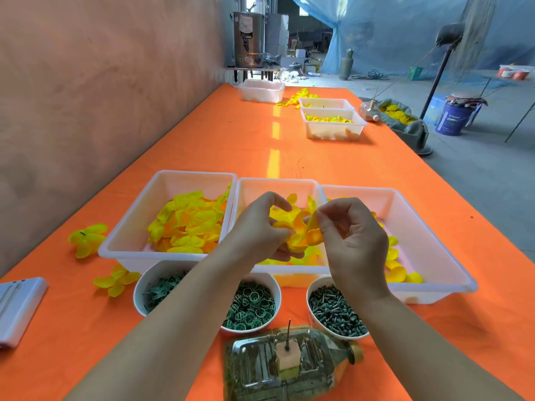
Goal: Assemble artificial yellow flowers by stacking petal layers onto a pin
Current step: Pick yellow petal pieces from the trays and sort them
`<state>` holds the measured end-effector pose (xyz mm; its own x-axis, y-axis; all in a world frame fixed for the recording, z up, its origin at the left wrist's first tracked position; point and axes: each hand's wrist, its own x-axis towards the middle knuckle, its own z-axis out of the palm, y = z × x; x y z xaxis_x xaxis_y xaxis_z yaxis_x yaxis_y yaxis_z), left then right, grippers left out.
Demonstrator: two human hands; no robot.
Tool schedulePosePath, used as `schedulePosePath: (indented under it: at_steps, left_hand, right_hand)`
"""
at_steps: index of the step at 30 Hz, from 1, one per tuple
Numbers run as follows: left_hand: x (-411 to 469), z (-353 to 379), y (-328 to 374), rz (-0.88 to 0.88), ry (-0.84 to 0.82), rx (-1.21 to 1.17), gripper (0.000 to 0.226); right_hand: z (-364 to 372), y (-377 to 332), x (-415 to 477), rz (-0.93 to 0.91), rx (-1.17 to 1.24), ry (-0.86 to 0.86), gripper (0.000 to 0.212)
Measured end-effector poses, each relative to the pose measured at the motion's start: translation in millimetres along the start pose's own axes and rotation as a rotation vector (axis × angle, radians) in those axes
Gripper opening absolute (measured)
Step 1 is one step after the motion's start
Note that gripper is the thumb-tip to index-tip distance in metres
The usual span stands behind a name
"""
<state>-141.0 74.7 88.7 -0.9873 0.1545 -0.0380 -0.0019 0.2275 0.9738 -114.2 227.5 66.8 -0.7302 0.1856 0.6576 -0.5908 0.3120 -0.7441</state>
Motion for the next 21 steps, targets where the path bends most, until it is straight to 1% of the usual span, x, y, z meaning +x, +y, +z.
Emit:
schedulePosePath:
  at_steps: [2, 4, 5, 7, 9, 13, 14, 17, 18, 19, 21]
  left_hand:
    - [3, -8, 5, -0.069, -0.09, -0.052, 0.028]
    - [5, -16, 8, -0.18, -0.172, -0.181, 0.025]
    - [5, -20, 8, -0.227, -0.191, -0.237, 0.024]
    - [6, -24, 5, -0.289, -0.174, -0.289, 0.023]
    - [7, -24, 0, -0.311, -0.133, -0.309, 0.023]
    - [13, -17, -5, -0.312, -0.043, -0.345, 0.025]
    - [15, -15, -6, -0.309, 0.016, -0.339, 0.025]
    - [22, -24, -17, -0.279, 0.32, -0.241, 0.026]
    - [23, -28, -20, -0.267, 0.371, -0.228, 0.026]
    - [23, -31, -22, -0.245, 0.378, -0.209, 0.027]
    - [23, -31, -20, -0.153, 0.352, -0.137, 0.029]
  right_hand:
    - [-4, -5, -1, -0.137, -0.056, 0.003, 0.008]
    - [-8, -8, -2, -0.251, -0.104, -0.034, 0.007]
    - [-10, -9, -3, -0.3, -0.118, -0.066, 0.006]
    - [-13, -9, -5, -0.373, -0.128, -0.125, 0.004]
    - [-15, -6, -6, -0.403, -0.129, -0.136, 0.003]
    - [-16, -3, -10, -0.45, -0.199, -0.09, 0.013]
    - [-17, -5, -12, -0.474, -0.213, -0.075, 0.013]
    - [-25, -15, -9, -0.541, -0.269, 0.061, 0.006]
    - [-27, -15, -2, -0.517, -0.273, 0.094, 0.007]
    - [-28, -14, 7, -0.419, -0.254, 0.088, 0.009]
    - [-27, -5, 21, -0.059, -0.179, -0.025, 0.019]
